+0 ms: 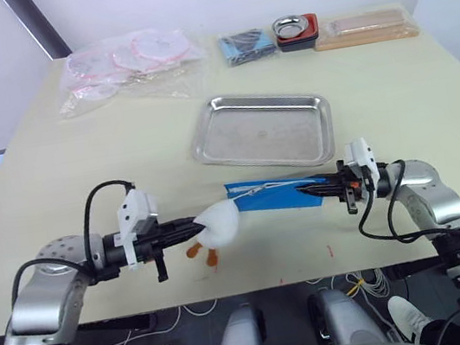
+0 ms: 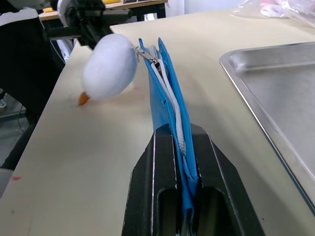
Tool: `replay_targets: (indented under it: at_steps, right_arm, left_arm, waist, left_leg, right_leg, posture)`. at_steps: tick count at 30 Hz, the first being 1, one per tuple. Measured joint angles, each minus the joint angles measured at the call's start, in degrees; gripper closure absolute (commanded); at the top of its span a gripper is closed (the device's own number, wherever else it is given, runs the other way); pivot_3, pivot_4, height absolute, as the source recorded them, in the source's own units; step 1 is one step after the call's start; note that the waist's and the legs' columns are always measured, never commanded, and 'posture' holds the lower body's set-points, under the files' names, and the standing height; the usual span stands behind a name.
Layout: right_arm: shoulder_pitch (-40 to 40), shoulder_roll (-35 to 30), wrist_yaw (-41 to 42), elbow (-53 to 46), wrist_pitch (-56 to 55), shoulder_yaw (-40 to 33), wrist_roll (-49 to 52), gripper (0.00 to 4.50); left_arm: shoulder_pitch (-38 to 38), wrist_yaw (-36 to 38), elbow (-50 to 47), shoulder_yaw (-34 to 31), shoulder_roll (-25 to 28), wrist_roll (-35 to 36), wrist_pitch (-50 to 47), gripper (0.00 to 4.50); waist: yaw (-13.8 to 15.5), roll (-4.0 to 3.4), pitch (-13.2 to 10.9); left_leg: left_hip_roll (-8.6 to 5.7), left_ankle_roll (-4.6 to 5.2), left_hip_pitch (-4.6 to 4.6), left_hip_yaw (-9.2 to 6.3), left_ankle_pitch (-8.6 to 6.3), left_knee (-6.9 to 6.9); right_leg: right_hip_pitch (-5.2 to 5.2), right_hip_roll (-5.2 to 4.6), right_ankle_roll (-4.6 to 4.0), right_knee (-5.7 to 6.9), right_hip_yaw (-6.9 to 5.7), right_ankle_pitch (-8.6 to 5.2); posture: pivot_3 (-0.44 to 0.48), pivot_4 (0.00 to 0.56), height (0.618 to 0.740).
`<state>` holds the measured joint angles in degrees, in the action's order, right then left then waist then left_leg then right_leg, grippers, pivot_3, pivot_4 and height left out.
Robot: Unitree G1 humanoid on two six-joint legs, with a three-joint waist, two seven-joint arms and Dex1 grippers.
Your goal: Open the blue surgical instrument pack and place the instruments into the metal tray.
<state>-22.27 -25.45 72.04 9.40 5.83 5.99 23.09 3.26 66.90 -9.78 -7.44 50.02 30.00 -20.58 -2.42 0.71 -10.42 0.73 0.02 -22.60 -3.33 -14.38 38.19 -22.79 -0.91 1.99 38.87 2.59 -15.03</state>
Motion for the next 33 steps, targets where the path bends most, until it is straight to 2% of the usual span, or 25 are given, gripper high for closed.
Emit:
replay_targets:
  at_steps: [7, 9, 11, 14, 33]
  right_arm:
    - [-0.05, 0.25, -0.11, 0.07, -0.12, -0.02, -0.01, 4.5]
    - [-0.04, 0.21, -0.5, 0.25, -0.14, -0.27, 0.0, 4.5]
    - [-0.04, 0.17, -0.51, 0.27, -0.15, -0.29, 0.0, 4.5]
    - [-0.04, 0.2, -0.49, 0.3, -0.24, -0.27, 0.04, 4.5]
    - [-0.03, 0.4, -0.15, 0.28, 1.91, -0.49, 2.72, 4.5]
  left_arm:
    - [1.21, -2.17, 1.09, -1.98, 0.32, -0.66, 0.82, 4.49]
    - [1.39, -3.79, 3.09, -5.02, 1.05, -0.7, -0.11, 4.49]
    - [1.38, -3.75, 3.09, -5.39, 1.59, -0.76, -0.14, 4.49]
    - [1.33, -3.57, 4.55, -5.56, 3.18, -2.25, 0.11, 4.49]
    - [0.04, -4.18, 4.76, -3.18, 2.25, -6.37, -0.08, 4.49]
  waist:
    - [0.0, 0.0, 0.0]
    - [0.05, 0.0, 0.0]
    - [0.11, 0.0, -0.01]
    - [0.08, 0.0, -0.01]
    - [0.13, -0.02, -0.02]
  left_leg:
    - [-0.01, 0.0, -0.02, 0.04, 0.0, -0.02]
    - [-0.01, 0.0, -0.03, 0.0, 0.0, -0.02]
    - [-0.04, 0.0, -0.04, 0.0, 0.0, -0.02]
    - [-0.07, 0.0, -0.04, 0.04, 0.0, -0.02]
    - [-0.08, 0.0, -0.06, 0.01, 0.0, -0.04]
  right_leg:
    - [0.0, -0.03, 0.0, -0.03, 0.03, 0.0]
    - [-0.02, -0.03, 0.0, -0.02, 0.0, 0.0]
    - [-0.01, -0.04, 0.0, -0.02, -0.02, 0.0]
    - [-0.01, -0.06, 0.0, -0.03, 0.02, 0.0]
    - [-0.01, -0.1, 0.0, -0.03, 0.0, 0.0]
  posture:
    - [0.0, 0.15, 0.74]
    - [0.0, 0.15, 0.74]
    - [0.0, 0.15, 0.74]
    - [0.0, 0.15, 0.74]
    - [0.0, 0.15, 0.74]
